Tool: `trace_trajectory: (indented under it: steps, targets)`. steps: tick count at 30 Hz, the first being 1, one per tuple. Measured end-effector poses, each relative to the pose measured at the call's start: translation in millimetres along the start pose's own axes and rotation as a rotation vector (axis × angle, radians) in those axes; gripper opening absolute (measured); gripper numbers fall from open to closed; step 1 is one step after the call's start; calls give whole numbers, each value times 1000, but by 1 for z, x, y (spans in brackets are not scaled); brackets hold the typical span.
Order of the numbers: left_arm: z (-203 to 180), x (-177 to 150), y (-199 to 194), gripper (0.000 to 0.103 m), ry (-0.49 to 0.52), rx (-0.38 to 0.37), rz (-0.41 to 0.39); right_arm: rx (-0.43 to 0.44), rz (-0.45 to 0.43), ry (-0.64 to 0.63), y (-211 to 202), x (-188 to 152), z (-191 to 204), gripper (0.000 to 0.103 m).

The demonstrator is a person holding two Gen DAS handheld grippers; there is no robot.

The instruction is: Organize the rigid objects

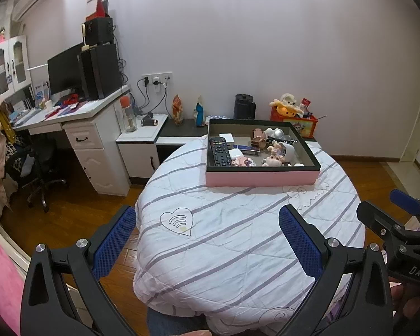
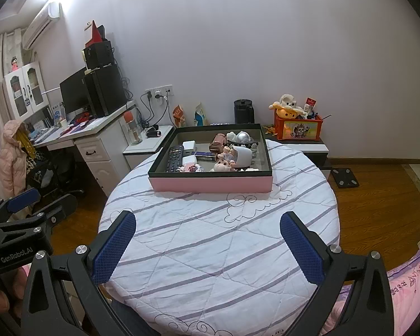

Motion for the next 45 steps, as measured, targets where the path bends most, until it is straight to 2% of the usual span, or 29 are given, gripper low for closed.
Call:
trace_trajectory:
  steps: [45]
  targets:
    - [1, -8, 4, 103, 16, 0, -3, -4, 5, 3, 3, 1, -1, 103]
Point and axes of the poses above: each gripper's, at about its wrist camera, not at the fingertips, and y roughly the way its jaws point, z to its left, x to its top, the point moved 2 cm from there along y, roughly the way its jaws point, and after that the axes turned 5 degrees about -z, right-handed, at the moved point
